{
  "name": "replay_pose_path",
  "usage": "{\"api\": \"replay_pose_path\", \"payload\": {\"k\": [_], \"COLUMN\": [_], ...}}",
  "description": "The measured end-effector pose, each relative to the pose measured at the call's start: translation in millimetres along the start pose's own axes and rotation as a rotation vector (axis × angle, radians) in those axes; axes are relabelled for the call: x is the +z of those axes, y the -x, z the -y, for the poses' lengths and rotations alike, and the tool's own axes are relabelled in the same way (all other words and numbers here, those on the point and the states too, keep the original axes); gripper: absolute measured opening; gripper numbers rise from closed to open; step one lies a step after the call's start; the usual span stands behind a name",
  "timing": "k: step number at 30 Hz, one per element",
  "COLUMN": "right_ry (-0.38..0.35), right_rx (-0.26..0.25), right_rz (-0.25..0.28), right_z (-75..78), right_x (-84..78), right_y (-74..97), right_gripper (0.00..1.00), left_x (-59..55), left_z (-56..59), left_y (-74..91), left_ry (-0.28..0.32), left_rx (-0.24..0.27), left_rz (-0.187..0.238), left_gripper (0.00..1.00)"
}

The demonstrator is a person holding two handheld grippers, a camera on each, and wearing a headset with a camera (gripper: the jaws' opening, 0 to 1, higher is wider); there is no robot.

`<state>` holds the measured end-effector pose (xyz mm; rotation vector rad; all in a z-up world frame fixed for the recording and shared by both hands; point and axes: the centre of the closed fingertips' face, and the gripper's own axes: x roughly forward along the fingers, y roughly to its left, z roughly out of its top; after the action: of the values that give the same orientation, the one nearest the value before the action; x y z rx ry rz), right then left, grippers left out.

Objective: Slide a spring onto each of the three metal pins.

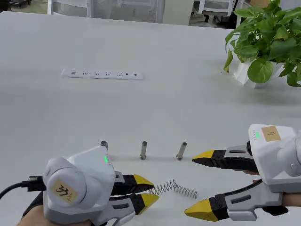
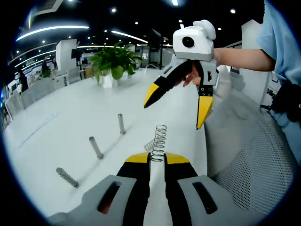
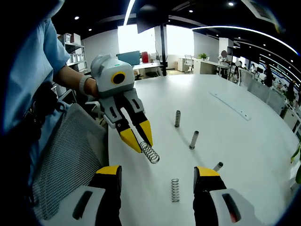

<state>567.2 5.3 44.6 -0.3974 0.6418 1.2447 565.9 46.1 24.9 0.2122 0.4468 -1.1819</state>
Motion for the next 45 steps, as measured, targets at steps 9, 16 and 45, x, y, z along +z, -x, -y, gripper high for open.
{"api": "replay_pose_path", "payload": {"k": [9,16,45], "right_ry": [0.052,0.09,0.13], "right_rx": [0.087,0.134,0.181], "right_rz": [-0.025,-0.033,-0.048], "right_z": [-12.0,-19.4,-30.1], "right_x": [-1.4,-0.2,5.3], "right_y": [-6.6,-10.3,-11.6], "right_gripper": [0.4,0.22,0.07], "left_x": [1.9,-0.1,-1.4], "left_z": [8.0,12.8,21.0], "left_y": [1.2,4.9,-1.3], "left_ry": [-0.016,-0.016,0.005], "left_rx": [-0.029,-0.049,-0.073], "left_rz": [0.02,0.027,0.026], "left_gripper": [0.07,0.07,0.07]}}
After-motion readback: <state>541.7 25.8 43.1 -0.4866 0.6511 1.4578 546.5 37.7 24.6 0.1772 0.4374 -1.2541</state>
